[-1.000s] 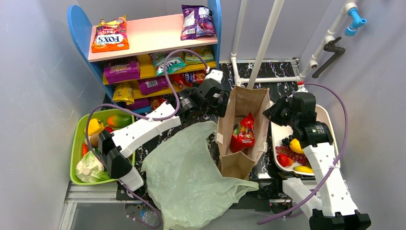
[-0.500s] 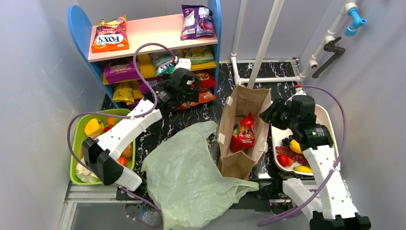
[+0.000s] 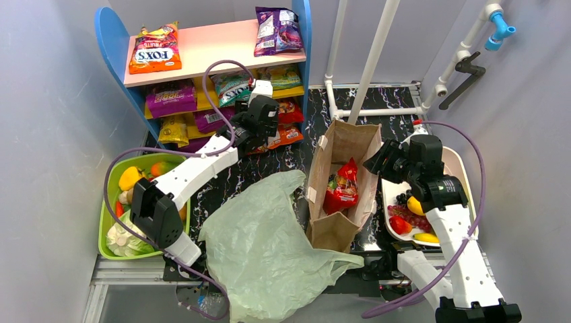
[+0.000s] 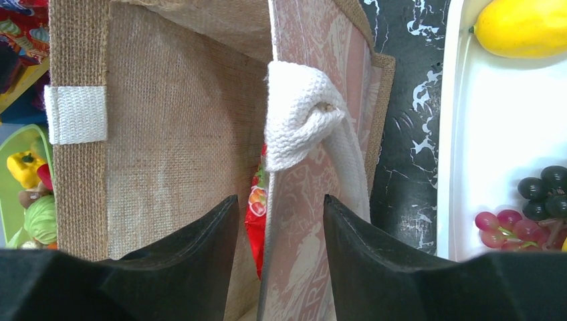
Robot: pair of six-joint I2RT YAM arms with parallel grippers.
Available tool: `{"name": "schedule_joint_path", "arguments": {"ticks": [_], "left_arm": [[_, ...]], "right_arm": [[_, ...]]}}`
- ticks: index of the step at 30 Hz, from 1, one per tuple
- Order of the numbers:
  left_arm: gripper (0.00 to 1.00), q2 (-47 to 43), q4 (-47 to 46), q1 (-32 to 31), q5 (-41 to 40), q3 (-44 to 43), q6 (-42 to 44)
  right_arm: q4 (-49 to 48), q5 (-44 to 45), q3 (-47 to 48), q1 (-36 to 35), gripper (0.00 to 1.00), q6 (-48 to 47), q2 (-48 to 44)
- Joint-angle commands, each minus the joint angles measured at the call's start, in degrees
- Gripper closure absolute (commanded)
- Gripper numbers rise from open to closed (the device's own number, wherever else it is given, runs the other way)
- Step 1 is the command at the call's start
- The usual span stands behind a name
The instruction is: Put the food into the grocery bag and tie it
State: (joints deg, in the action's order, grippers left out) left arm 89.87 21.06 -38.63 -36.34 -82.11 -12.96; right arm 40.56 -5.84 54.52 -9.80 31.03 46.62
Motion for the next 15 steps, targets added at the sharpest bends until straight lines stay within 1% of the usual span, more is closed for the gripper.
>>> {"name": "schedule_joint_path", "arguments": {"ticks": [1,10,13,15], "left_arm": [[0.32,1.47,-6.22,1.09,-3.06,1.15,1.53],[0.35,4.55,-9.64,3.16,-1.94,2.31,-0.03],[0.40,5.37,-10.41,3.64,-1.62,2.49,-0.21],[0.46,5.82,-10.43,3.82,-1.17,2.34,-0.28]], "right_arm": [[-1.51,-1.19,0.18,0.01,0.43,-1.47,-0.72],[-1.80,-1.90,0.19,0.05,0.43,-2.22,-0.16],[-1.80,-1.86,0.15,0.05,0.43,-2.42,-0.14],[-1.94,-1.91,0.01,0.05,0.44,-2.51,-0.05]]}}
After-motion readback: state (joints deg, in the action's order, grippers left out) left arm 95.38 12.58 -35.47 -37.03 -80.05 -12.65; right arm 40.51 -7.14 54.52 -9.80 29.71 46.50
